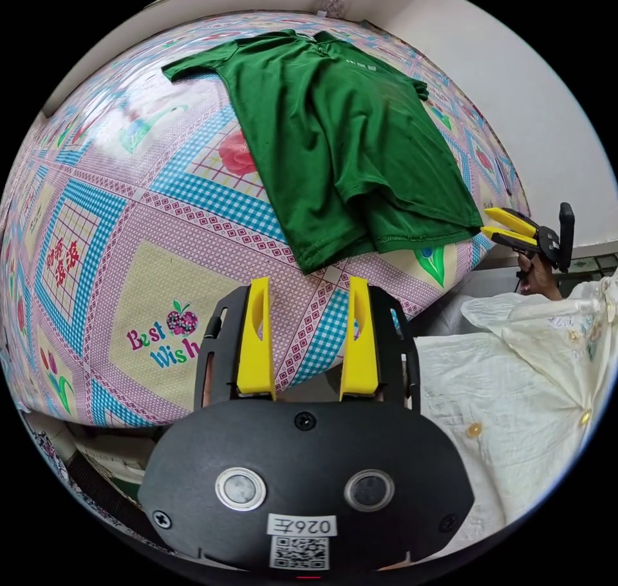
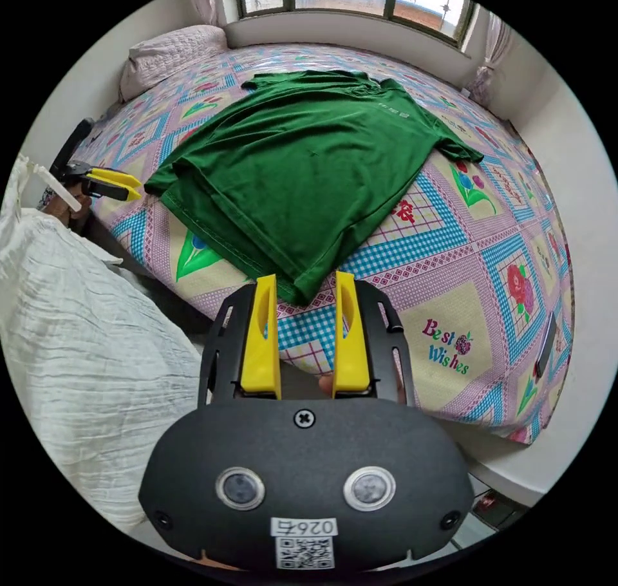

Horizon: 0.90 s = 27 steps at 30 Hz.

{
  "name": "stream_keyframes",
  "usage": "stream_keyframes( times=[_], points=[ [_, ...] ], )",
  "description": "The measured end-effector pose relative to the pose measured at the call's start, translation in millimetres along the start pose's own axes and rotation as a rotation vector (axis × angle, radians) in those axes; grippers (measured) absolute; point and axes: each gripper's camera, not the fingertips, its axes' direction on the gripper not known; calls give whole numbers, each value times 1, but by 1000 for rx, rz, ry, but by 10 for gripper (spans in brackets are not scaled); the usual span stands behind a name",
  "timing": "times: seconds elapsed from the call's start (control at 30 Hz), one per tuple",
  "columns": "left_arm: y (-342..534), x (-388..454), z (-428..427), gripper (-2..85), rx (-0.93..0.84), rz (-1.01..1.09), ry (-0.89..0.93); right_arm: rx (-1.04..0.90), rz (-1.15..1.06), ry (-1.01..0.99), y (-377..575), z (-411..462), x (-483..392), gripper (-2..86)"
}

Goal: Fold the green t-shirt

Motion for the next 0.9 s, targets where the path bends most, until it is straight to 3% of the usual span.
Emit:
stream_keyframes(
  times=[0.2,0.33,0.4,0.63,0.83,0.9],
  points=[
    [1,13,5,159,38,25,-79,8,-121,235,1,22,-43,67],
    [4,11,2,19,63,17,-94,40,-160,382,-6,33,-56,5],
    [10,7,-6,6,77,9,-85,51,-134,407,-6,29,-53,-5],
    [47,-32,-29,-4,123,-78,-27,89,188,129,24,-2,13,-14],
    [83,-108,-13,-6,191,-369,220,157,651,-412,77,43,105,-9],
    [99,-131,-9,-6,239,-445,342,213,756,-503,98,54,121,-4]
  ],
)
